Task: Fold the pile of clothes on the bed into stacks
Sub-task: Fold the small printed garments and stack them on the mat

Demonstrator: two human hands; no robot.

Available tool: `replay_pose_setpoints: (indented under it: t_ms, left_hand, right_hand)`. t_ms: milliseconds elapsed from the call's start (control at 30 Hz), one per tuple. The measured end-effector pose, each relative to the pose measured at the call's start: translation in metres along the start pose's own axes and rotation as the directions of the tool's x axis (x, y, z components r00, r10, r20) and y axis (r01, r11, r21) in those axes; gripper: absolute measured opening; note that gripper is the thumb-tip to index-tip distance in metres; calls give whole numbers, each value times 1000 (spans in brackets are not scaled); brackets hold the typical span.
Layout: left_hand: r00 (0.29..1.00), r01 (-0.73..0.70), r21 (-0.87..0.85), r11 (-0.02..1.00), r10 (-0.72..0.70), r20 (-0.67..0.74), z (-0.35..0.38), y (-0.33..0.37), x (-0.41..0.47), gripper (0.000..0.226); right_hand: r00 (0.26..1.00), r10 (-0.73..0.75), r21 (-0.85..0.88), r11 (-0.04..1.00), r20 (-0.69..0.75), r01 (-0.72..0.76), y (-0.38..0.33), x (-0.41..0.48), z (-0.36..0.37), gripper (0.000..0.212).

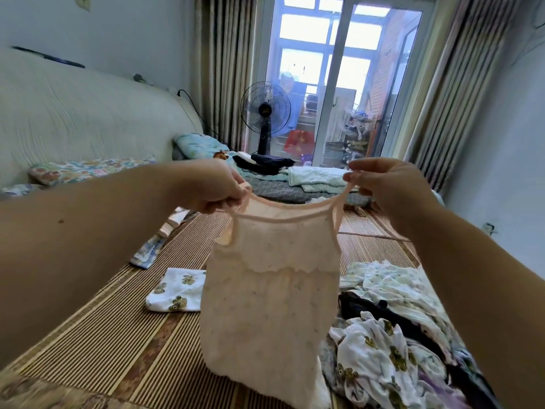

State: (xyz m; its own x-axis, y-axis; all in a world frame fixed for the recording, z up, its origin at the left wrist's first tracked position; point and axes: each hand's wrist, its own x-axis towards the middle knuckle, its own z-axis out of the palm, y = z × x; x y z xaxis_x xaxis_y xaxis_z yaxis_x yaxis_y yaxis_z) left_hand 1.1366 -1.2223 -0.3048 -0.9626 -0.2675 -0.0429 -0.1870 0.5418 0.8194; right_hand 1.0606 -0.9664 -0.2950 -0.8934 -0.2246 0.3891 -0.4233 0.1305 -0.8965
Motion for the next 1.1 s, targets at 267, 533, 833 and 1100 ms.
replay_pose_setpoints:
  t_ms: [267,533,833,1100]
  left_hand:
    - [956,-112,-34,993,98,-277,-36,21,27,15]
    - [874,-229,-278,933,72,-480,-40,33,82,29]
    - [794,-440,-259,860,238,-559,-47,59,69,21]
    - [990,-116,-164,980,101,-100,11,-25,-33,16]
  right_hand:
    - [995,70,-265,963,73,-48,-6,52,18,13]
    - [993,115,179,978,-23,-109,-6,112,55,17]
    - [997,-71,202,976,-40,78,-33,94,49,15]
    - [942,193,-9,980,275,-199,28,-18,18,14]
